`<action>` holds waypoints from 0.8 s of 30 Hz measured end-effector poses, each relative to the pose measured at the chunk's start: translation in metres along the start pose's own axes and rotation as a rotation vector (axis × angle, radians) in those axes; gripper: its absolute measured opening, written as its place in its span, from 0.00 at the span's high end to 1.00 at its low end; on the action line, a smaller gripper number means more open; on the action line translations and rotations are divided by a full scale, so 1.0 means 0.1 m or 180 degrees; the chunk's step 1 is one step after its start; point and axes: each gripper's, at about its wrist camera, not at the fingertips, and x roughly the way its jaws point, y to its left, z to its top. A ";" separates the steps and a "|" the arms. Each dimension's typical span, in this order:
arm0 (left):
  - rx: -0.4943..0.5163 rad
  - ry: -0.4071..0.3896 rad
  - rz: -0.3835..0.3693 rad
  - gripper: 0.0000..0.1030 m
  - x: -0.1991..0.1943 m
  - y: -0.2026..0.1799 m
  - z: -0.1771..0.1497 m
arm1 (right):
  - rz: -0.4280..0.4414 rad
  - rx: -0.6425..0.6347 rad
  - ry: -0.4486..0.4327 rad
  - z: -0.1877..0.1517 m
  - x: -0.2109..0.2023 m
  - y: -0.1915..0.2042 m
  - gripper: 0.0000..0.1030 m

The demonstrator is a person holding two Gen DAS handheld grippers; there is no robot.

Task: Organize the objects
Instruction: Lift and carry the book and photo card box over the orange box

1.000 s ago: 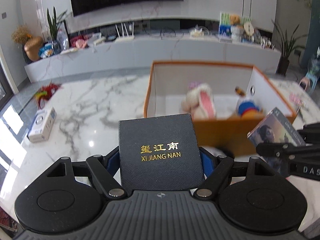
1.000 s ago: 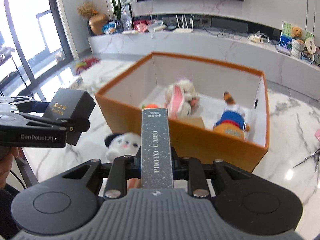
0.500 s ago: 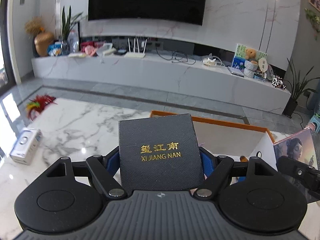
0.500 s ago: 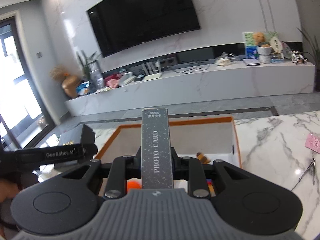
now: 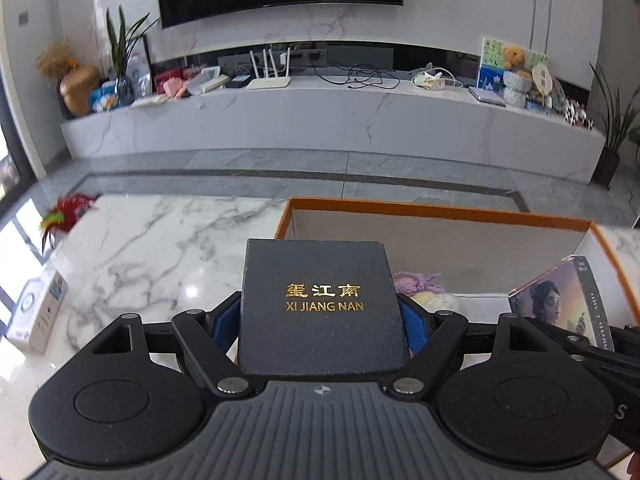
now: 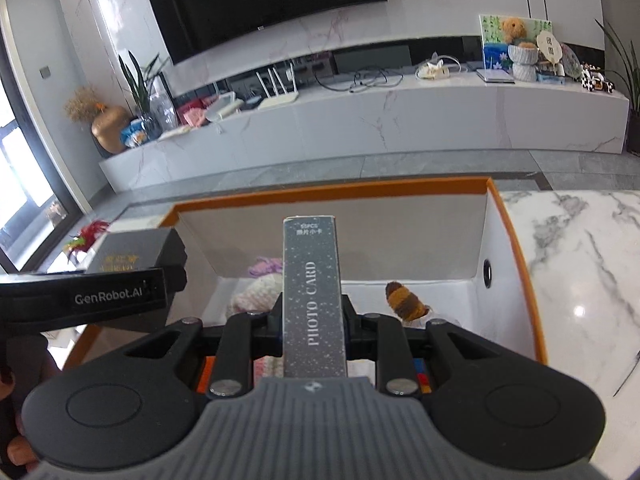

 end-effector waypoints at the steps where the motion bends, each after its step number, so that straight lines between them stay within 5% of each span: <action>1: 0.0048 -0.0015 0.0044 0.11 0.01 -0.05 0.00 | -0.0022 0.0001 0.0015 -0.03 0.02 0.01 0.76; 4: 0.0157 -0.0068 0.0074 0.12 -0.01 -0.13 -0.02 | -0.0046 0.0013 0.0048 -0.04 0.05 0.00 0.76; 7: 0.0072 0.0005 -0.0213 0.12 0.00 -0.14 0.00 | -0.0031 0.0051 0.0071 -0.04 0.05 -0.02 0.76; 24: 0.0056 0.0422 -0.0252 0.12 0.29 -0.15 -0.02 | -0.0294 -0.0139 0.0224 -0.08 0.16 0.03 0.76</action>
